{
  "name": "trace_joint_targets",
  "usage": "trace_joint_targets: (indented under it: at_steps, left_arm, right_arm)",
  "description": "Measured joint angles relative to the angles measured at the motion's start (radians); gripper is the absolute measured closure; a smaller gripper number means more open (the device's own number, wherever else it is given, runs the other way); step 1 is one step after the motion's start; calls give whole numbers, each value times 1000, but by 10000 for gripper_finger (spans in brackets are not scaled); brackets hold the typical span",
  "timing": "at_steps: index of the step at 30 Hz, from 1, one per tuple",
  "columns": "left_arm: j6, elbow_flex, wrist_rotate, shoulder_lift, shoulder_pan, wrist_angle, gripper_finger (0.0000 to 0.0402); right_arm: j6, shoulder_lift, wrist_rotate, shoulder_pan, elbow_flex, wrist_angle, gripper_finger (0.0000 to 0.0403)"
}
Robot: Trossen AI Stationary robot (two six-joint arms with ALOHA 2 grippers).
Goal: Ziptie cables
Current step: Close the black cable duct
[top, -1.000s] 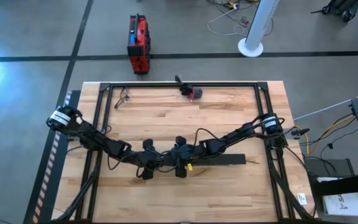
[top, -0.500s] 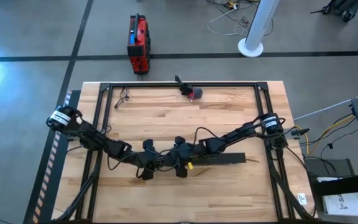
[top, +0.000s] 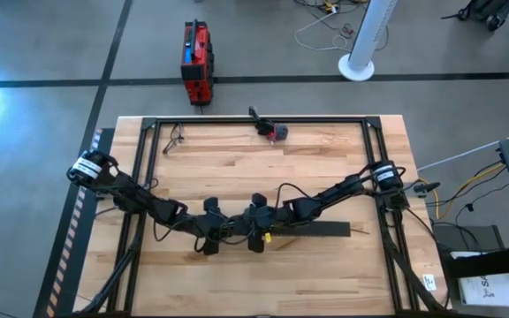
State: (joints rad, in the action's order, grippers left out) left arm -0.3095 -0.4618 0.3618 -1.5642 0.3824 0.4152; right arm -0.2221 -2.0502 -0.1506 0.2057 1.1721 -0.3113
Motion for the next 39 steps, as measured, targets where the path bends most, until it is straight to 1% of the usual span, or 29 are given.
trace_joint_targets:
  at_steps: [6,11,15,18,22,25,29,32,34,36,39]
  left_arm:
    - [-6,0,-5,-2,-2,2,182]
    - [-7,0,-5,-2,-2,3,178]
    - [-14,0,-6,-2,-1,3,178]
    - [-21,0,-13,-2,-1,-2,182]
    - [-14,0,-15,-2,0,3,179]
    - [-15,0,-11,-2,0,4,177]
    - [-16,-1,-11,-2,1,5,182]
    - [-13,-1,-6,-2,0,5,181]
    - [-10,-1,-4,-2,0,2,178]
    - [-11,-1,-2,-2,0,2,177]
    - [-13,-1,9,-2,1,11,180]
  right_arm:
    - [-39,1,-30,-4,3,42,182]
    - [-51,1,-36,-9,3,47,178]
    - [-21,-2,11,-10,1,19,175]
    - [-18,-8,24,-6,0,3,181]
    - [-50,-6,-25,-5,5,61,179]
    - [-56,-5,-22,-7,5,73,174]
    - [-56,-3,-22,-7,4,77,179]
    - [-27,-3,-20,-5,1,51,180]
    - [-2,-10,4,-4,-1,11,176]
    - [15,-17,49,-5,-3,-39,174]
    - [38,-32,96,-5,8,-72,178]
